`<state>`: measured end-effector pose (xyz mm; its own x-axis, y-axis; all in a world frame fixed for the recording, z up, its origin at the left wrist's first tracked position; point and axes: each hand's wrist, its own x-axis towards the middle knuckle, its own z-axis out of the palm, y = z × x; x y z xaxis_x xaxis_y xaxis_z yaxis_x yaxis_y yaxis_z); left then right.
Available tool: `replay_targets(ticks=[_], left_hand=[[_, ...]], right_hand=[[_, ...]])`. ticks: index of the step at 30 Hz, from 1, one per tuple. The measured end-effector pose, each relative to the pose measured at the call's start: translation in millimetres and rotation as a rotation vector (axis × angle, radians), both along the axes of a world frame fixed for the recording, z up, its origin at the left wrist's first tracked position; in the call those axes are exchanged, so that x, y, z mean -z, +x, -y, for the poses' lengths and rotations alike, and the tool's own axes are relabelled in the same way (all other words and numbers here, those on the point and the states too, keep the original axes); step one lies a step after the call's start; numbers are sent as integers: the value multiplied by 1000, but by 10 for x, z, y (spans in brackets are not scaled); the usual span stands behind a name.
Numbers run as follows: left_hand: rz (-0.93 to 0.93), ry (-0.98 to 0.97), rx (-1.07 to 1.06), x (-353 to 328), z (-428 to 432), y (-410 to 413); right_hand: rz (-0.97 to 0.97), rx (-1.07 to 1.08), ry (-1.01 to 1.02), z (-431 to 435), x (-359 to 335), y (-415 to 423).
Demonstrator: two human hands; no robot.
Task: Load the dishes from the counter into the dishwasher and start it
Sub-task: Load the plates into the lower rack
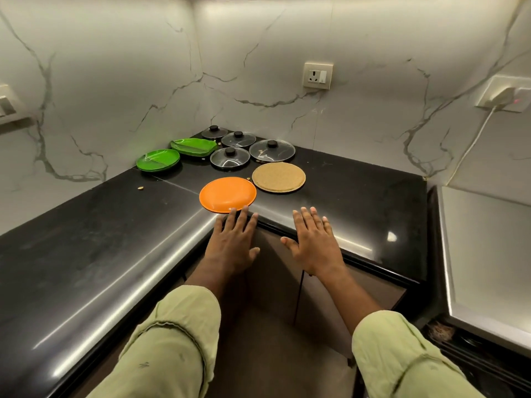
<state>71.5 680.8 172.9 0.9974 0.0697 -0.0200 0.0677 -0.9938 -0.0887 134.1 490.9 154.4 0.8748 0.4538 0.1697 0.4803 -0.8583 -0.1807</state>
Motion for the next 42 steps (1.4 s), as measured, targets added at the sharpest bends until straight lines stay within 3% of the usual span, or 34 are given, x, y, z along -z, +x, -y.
replay_targets(ticks=[8,20,25,34,42], left_hand=[[-189,-35,-1,272,-44,715],[-321,-45,147,608,-482,2049],[-520,-33,250,773,-592,2614],[-669,-58,381,875,-637,3052],[-636,-144,418,898,-722,3095]], right_hand=[[-87,-6,-15,11,206,810],[-165,-20,-233,-433,353,1954],[-193,11,-255,-648,426,2425],[-320,-66,-420,-1050,642,3163],[-387,-173,-673,-1539,562,3860]])
